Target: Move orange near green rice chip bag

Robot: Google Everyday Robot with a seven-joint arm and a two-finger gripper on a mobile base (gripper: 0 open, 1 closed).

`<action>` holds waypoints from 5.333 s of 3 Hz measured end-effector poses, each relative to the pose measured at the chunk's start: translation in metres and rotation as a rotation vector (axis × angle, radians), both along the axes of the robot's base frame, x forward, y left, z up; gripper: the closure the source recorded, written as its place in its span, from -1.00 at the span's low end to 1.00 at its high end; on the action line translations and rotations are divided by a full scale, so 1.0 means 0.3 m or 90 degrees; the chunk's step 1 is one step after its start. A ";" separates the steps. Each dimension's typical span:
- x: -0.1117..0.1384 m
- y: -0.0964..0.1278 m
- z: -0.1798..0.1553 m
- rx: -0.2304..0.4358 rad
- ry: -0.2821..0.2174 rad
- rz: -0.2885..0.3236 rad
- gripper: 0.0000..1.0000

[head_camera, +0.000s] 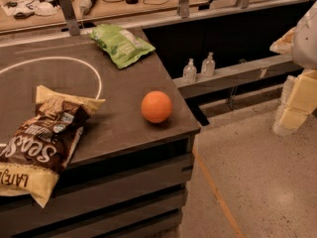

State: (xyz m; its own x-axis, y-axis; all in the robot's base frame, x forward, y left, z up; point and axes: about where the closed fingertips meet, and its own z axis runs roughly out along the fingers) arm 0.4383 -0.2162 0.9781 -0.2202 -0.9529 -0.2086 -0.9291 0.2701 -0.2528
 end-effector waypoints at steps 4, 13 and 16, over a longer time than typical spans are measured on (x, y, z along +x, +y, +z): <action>0.135 0.287 -0.126 0.157 0.017 0.123 -1.00; 0.349 0.635 -0.444 0.358 0.088 0.137 1.00; 0.662 0.614 -0.405 0.381 -0.006 0.168 1.00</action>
Offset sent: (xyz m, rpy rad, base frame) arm 0.0095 0.0314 -0.0092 0.0785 0.0141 0.1057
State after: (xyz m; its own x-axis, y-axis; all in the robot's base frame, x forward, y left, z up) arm 0.6368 -0.0319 0.8566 0.0092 -0.6928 -0.7210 -0.9818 0.1304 -0.1378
